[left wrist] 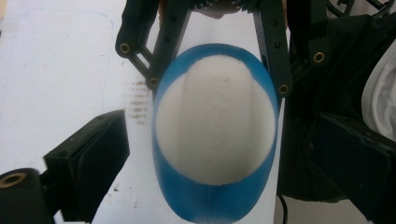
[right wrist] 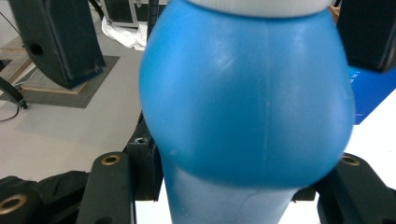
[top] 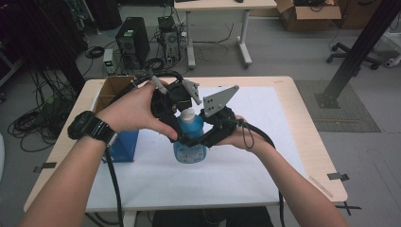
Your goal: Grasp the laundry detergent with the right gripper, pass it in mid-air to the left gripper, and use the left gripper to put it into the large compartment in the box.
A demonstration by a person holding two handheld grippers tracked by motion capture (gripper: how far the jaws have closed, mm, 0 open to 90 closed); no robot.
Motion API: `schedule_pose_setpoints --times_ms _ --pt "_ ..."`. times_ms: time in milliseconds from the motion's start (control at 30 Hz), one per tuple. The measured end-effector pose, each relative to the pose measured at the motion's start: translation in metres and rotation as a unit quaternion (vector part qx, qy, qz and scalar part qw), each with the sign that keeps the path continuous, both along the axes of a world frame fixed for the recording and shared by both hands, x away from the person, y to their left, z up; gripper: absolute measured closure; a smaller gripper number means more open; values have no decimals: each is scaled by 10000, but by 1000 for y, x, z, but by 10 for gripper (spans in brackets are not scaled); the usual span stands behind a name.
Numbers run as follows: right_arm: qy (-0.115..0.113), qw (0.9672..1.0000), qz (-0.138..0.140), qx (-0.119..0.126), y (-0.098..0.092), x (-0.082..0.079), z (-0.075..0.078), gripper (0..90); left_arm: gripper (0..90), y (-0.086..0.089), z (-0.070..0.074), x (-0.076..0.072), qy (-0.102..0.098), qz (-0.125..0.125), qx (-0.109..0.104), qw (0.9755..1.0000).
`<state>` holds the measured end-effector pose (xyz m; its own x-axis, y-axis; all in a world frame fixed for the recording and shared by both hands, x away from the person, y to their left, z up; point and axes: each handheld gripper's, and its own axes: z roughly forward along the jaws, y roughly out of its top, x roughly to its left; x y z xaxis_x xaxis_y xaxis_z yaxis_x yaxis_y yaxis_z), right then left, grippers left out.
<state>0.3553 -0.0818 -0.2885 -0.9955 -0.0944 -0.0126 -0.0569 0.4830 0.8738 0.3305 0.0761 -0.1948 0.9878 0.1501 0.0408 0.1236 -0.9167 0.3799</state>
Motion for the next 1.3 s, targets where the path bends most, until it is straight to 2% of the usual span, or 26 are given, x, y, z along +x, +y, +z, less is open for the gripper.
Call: schedule_pose_setpoints --times_ms 567,767,1300 --pt "-2 10000 -21 -29 -1 0 -1 426 161 -3 -4 2 71 -45 85 9999" --pt "-2 10000 -7 -23 0 0 -1 426 172 -3 -5 3 82 -22 121 9999" --pt "-32 10000 6 -27 0 -1 -3 426 262 -5 -6 3 10 -35 196 9998"
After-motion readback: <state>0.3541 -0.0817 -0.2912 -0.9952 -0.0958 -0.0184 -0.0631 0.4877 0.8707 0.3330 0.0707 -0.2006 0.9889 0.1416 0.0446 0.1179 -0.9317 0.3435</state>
